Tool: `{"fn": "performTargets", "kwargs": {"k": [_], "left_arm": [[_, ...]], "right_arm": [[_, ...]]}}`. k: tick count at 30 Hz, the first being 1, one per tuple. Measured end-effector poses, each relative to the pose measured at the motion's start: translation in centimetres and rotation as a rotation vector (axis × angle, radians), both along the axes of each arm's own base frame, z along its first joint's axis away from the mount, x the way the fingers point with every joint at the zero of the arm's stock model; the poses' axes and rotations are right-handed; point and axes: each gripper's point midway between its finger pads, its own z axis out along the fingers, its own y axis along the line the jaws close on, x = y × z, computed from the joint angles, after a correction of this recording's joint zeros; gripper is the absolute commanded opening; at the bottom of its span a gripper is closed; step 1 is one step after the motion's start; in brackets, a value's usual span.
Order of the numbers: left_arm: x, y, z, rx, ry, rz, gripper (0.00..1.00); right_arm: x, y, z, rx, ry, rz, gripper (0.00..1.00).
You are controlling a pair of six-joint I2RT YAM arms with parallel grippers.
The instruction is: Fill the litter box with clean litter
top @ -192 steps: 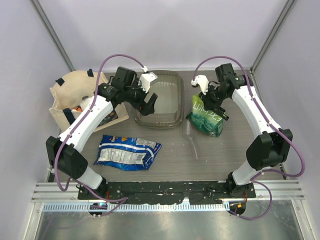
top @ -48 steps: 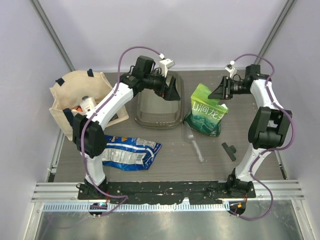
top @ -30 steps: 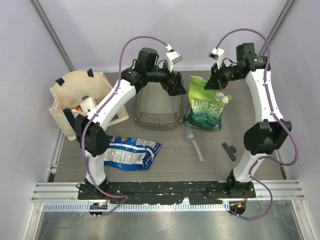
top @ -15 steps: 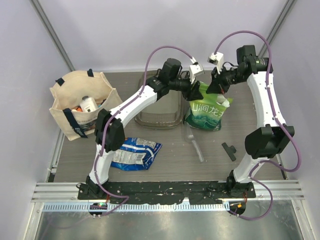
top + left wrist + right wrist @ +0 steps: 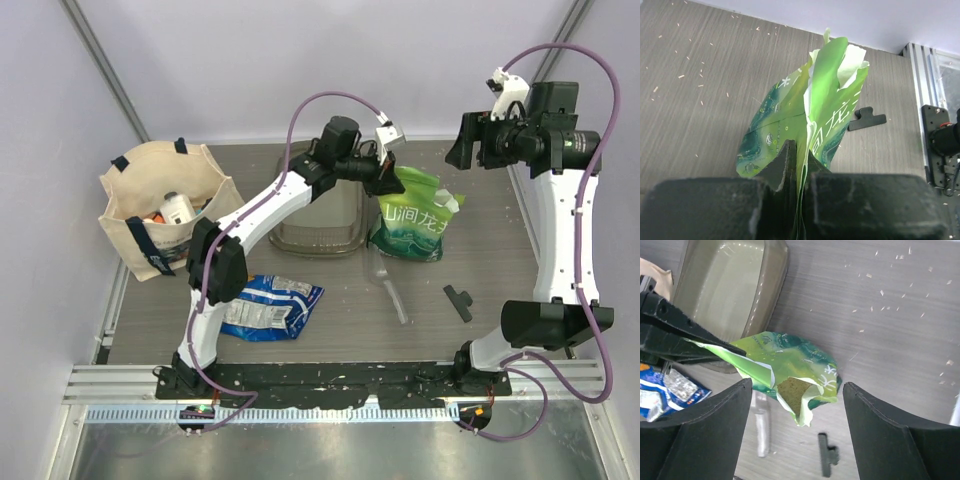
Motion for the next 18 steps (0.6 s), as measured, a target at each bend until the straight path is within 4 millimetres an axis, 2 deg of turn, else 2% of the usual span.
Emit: {"fn": "performTargets", "kwargs": {"k": [2, 7, 10, 18], "left_arm": [[-0.2, 0.2, 0.0, -0.009, 0.025, 0.019, 0.00], [-0.6, 0.5, 0.1, -0.018, 0.070, 0.061, 0.00], [-0.7, 0.7, 0.0, -0.026, 0.085, 0.076, 0.00], [-1.1, 1.0, 0.0, -0.031, 0.119, 0.098, 0.00]], "right_arm": [[-0.1, -0.2, -0.6, 0.027, 0.035, -0.060, 0.79], [-1.3, -0.4, -5.7, 0.064, 0.230, -0.152, 0.79], [-1.8, -0.7, -7.7, 0.058, 0.304, -0.187, 0.79], [-3.0, -0.9, -10.4, 0.052, 0.406, -0.224, 0.77]]}}
